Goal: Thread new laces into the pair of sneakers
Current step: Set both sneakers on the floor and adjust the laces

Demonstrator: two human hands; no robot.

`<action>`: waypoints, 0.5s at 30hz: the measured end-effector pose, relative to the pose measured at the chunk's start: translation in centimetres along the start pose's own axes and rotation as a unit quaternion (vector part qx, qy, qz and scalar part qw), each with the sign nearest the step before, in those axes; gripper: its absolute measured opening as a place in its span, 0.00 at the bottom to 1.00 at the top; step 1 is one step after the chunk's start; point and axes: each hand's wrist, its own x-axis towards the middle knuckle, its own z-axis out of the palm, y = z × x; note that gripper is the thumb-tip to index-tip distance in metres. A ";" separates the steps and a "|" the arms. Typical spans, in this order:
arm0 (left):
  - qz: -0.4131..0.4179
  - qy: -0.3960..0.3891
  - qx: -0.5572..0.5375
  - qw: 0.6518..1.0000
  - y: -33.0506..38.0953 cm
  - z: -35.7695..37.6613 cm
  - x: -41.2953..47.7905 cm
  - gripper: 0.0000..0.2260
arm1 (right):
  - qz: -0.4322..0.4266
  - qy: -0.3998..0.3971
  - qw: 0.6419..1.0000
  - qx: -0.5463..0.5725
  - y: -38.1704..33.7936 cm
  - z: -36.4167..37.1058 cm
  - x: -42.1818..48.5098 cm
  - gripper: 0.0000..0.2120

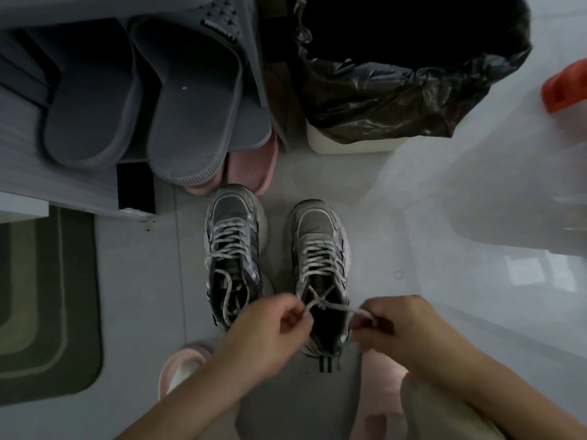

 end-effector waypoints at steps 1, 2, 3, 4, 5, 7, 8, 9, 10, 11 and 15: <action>-0.007 0.002 -0.105 0.994 0.8 -0.1 0.1 0.05 | 0.005 0.001 0.998 0.056 -1.0 0.1 0.1 0.04; -0.014 0.006 -0.183 0.983 1.6 -0.3 0.3 0.04 | 0.016 -0.003 0.994 0.111 -1.7 0.2 0.2 0.05; -0.019 0.012 -0.235 0.972 2.4 -0.4 0.4 0.04 | 0.023 -0.004 0.986 0.164 -2.0 0.4 0.5 0.07; -0.020 0.015 -0.270 0.963 3.0 -0.6 0.7 0.03 | 0.027 -0.007 0.980 0.197 -2.0 0.5 0.9 0.09; -0.020 0.013 -0.294 0.955 3.4 -0.7 1.0 0.02 | 0.023 -0.006 0.979 0.204 -1.9 0.7 1.3 0.09; -0.029 -0.004 -0.338 0.941 3.8 -0.8 1.6 0.01 | 0.023 0.005 0.981 0.192 -1.6 1.4 2.1 0.09; -0.041 -0.016 -0.358 0.933 3.8 -0.8 2.0 0.01 | 0.029 0.021 0.979 0.200 -1.5 1.7 2.4 0.09; -0.052 -0.023 -0.368 0.928 3.8 -0.8 2.3 0.01 | 0.035 0.043 0.975 0.215 -1.4 2.0 2.7 0.10; -0.059 -0.024 -0.366 0.928 3.7 -0.8 2.6 0.01 | 0.041 0.065 0.970 0.229 -1.3 2.1 3.0 0.11; -0.062 -0.019 -0.354 0.933 3.4 -0.7 3.0 0.01 | 0.044 0.083 0.965 0.244 -1.3 2.2 3.3 0.13; -0.056 0.014 -0.244 0.968 2.1 0.0 3.3 0.05 | 0.034 0.097 0.962 0.253 -0.9 2.3 3.8 0.12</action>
